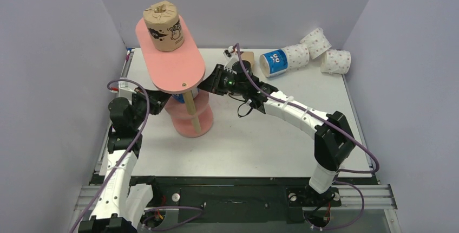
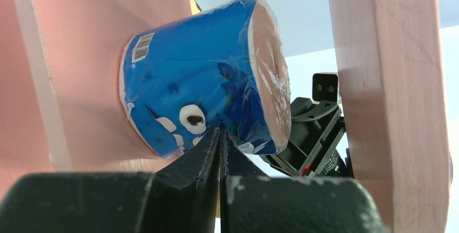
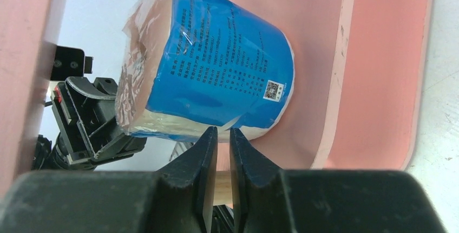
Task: Place and organize the paper towels onto the shelf
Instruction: Adjust the paper towel on the shelf.
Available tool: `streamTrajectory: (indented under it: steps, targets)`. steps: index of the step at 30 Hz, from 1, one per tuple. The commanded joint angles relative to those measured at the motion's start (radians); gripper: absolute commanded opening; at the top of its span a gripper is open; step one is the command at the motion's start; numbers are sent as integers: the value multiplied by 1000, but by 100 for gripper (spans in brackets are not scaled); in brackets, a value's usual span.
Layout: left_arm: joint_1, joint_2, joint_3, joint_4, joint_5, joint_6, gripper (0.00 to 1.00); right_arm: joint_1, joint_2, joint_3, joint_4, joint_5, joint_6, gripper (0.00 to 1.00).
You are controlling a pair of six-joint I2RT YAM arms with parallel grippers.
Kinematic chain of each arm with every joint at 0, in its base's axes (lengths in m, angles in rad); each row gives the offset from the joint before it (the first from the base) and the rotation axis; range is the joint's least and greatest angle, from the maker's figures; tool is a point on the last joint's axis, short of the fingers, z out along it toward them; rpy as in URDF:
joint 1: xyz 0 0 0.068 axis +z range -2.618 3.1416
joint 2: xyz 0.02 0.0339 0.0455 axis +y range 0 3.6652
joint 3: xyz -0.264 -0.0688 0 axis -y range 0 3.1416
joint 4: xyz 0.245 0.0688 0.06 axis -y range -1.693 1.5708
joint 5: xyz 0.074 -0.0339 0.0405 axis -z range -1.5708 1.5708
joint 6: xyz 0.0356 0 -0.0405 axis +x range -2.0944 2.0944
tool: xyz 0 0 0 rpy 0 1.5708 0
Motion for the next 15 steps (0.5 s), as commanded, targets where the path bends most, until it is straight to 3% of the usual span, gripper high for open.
streamTrajectory:
  steps: [1, 15]
  targets:
    - [-25, 8, -10, 71, 14, 11, 0, 12, 12, 7, 63, -19, 9, 12]
    - [-29, 42, 3, 49, -33, 33, 0, 13, 108, 108, 44, -32, 12, 12]
